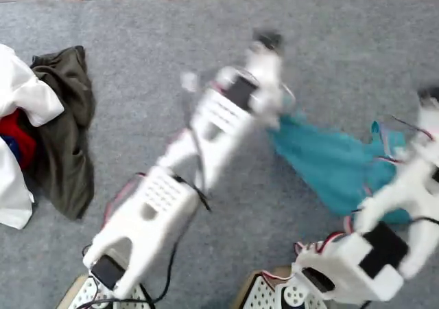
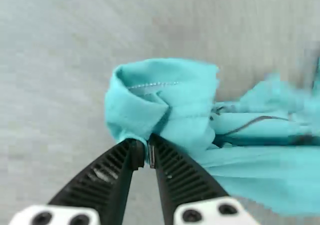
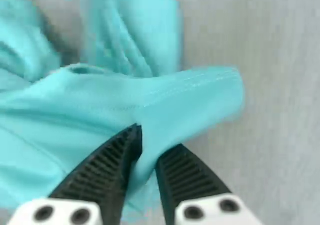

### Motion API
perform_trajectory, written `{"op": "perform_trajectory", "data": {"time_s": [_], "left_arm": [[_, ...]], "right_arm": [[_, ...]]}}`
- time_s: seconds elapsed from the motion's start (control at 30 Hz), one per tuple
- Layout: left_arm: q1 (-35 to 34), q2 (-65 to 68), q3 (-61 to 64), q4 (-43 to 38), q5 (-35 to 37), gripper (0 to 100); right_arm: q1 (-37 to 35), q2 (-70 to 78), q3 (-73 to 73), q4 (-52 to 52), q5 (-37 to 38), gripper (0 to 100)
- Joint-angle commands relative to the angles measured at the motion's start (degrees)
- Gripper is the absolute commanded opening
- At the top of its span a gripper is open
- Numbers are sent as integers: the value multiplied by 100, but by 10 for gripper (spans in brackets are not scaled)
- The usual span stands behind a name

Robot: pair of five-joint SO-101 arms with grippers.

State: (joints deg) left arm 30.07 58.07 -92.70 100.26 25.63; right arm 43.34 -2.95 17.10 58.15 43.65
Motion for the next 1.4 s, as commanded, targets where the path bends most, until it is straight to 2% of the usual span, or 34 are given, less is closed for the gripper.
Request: {"op": "perform_trajectory", "data": {"time_s": [0.0,0.2,0.43,0.5,0.63,0.8,0.87,1.0,1.17,1.27,1.37], "left_arm": [[-1051,-1336,136,79,26,28],[-1886,-3323,1323,79,9,28],[-2273,-6101,2835,70,0,28],[-2352,-6840,3178,62,-62,28],[-2510,-8070,3688,53,-624,28],[-2826,-9134,4101,53,-897,28],[-2914,-9415,4418,53,-941,28],[-2879,-9714,5516,53,-923,29],[-2677,-9547,7240,-220,-1046,30],[-2211,-9521,8330,-651,-1512,30],[-1613,-9486,9358,-1143,-1793,30]], "right_arm": [[-1213,-629,-681,193,-440,15],[-2558,-1077,-1534,598,-1380,15],[-2998,-1727,-2809,1284,-1969,15],[-3051,-2000,-3231,1547,-2013,15],[-3191,-2651,-4101,1996,-2040,15],[-3481,-3477,-5103,2708,-1943,15],[-3675,-3714,-5288,2971,-1688,15],[-3886,-3873,-5121,3578,-1204,15],[-3763,-3881,-3495,3675,-633,15],[-3402,-3890,-2176,2954,-554,15],[-2752,-3855,-831,1855,-510,15]]}}
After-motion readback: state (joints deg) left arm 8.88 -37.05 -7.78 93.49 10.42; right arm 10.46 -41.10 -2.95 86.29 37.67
